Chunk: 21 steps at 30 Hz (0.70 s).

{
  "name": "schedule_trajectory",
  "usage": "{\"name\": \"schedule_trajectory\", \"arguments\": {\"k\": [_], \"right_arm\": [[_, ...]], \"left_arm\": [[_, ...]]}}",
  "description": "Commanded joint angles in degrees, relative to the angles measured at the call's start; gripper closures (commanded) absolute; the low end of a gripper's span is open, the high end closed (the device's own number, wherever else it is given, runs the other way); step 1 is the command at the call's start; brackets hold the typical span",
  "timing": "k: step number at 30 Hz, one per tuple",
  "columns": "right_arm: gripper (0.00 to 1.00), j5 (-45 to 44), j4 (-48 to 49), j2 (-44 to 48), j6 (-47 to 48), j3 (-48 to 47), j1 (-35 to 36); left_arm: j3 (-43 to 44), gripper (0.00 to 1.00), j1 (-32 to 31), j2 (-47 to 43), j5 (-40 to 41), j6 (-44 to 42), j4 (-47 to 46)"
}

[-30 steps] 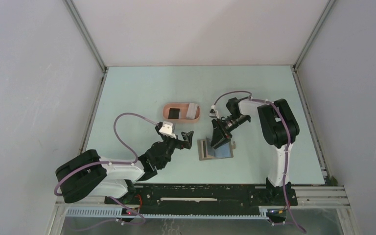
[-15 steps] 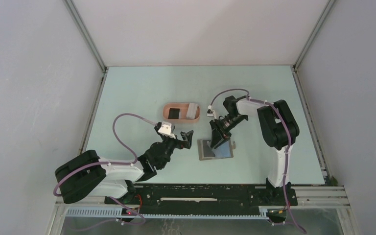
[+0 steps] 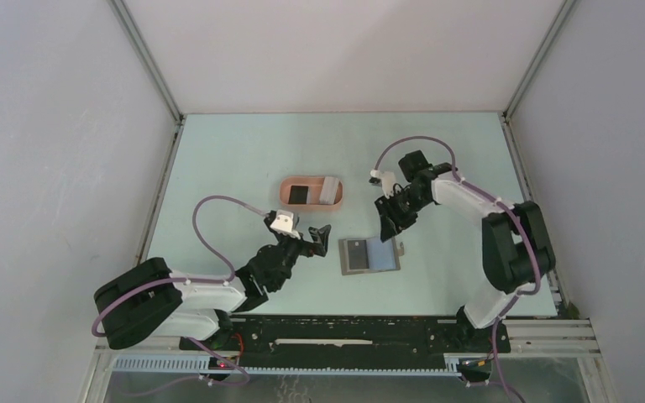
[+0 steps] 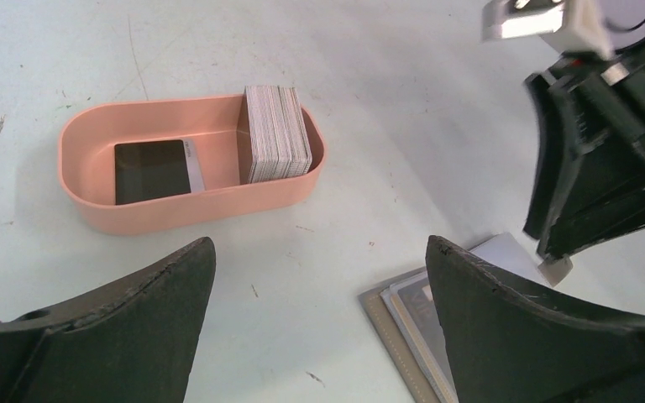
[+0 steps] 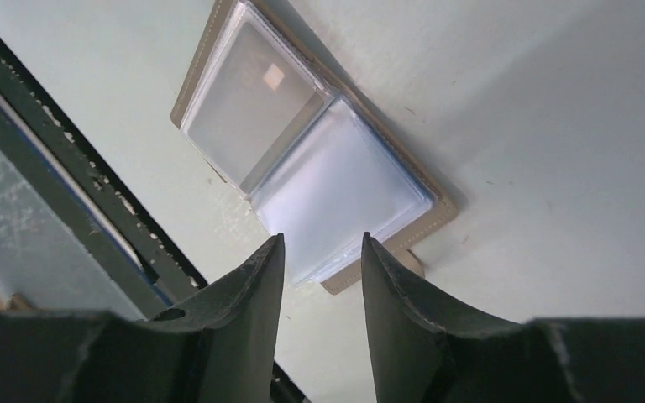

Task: Put the credit cards into the card holder
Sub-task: Turn over the card slot in the card holder, then pick up the credit card from the storage box.

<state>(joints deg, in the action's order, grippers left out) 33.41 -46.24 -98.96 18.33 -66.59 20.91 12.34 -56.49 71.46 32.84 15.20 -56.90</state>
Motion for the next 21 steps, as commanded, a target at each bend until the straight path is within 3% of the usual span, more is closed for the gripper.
{"name": "schedule_trajectory", "arguments": {"k": [1, 6, 8, 11, 15, 21], "right_arm": [[0.53, -5.14, 5.61, 9.78, 2.93, 1.91, 2.11], [0.58, 0.05, 6.91, 13.92, 5.64, 3.60, 4.44], [0.70, 0.62, 6.59, 12.83, 6.01, 3.46, 4.93], [0.98, -1.27, 5.18, 9.70, 6.04, 2.15, 5.33], [1.00, -1.33, 3.66, 10.91, 7.18, 0.92, 5.31], [0.98, -5.07, 6.12, 22.01, 9.22, 0.86, 5.29]], "left_arm": [[-1.62, 0.00, 0.15, -1.26, 1.13, 0.60, -2.90], [-1.70, 0.00, 0.20, -1.24, 1.16, 0.61, -3.03], [-1.88, 0.00, 0.47, -1.52, 1.24, 0.90, -3.21], [-2.10, 0.00, 4.15, -3.47, -4.59, 2.34, -2.11], [0.80, 0.00, 12.49, -8.67, -14.65, 8.08, 9.15], [12.77, 0.00, 22.29, -10.68, -26.46, 11.76, 28.48]]}}
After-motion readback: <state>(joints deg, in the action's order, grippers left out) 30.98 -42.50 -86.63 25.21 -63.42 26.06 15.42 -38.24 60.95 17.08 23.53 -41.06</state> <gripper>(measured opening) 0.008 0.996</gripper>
